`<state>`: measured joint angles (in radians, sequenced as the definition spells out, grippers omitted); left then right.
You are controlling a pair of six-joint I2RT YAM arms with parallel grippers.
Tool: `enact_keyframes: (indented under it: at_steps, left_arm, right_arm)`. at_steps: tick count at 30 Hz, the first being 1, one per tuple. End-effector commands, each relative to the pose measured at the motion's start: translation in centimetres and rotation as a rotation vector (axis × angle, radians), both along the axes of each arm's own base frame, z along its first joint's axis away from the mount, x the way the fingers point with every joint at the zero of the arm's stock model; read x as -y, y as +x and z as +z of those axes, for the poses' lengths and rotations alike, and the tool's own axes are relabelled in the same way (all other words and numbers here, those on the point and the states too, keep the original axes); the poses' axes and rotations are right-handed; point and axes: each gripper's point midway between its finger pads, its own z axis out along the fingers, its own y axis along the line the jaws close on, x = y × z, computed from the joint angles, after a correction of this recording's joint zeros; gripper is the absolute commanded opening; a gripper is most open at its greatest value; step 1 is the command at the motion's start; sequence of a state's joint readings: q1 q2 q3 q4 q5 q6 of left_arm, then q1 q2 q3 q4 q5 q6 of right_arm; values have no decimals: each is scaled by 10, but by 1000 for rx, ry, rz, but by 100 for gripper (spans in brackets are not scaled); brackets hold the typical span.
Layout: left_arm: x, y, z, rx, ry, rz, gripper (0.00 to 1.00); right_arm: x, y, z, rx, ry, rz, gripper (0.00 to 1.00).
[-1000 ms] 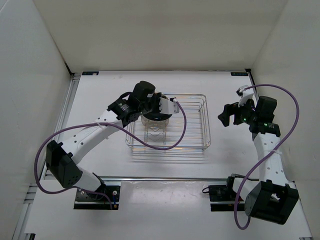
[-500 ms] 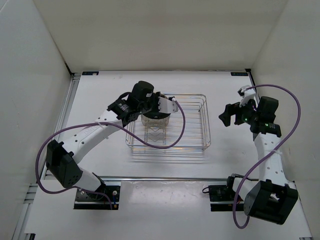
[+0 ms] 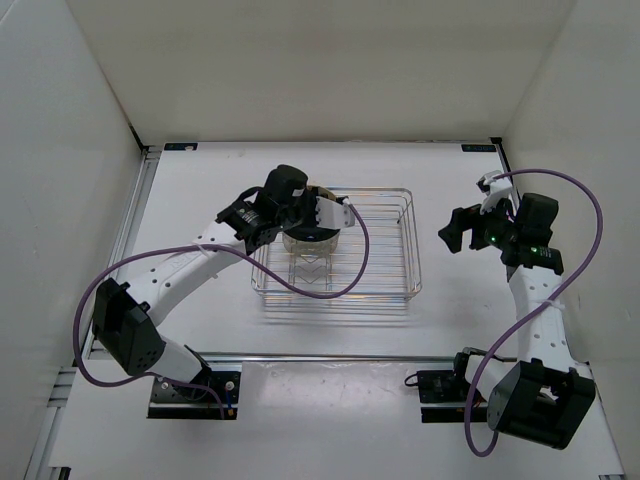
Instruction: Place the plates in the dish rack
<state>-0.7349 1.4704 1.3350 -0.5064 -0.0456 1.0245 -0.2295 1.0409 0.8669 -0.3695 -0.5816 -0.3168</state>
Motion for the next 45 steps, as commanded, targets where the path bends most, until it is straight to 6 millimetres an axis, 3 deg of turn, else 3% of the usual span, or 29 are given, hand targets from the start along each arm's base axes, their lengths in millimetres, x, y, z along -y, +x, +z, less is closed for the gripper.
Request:
enact_keyframes:
  at_steps: [1,22,35,45]
  left_arm:
    - [1,3,7,27,-22,-1,11]
    - [12,-10,-13,-17,-13,-23,11]
    - [14,-31,-53,-109,17,-40,11]
    - [14,-38,-66,-145,20,-43,11]
  right_arm:
    - [0,2,2,16,22,4,99]
    - [3,2,3,19,31,-1,99]
    - [11,0,7,32,44,-15,99]
    - [13,-1,11,44,51,-16,99]
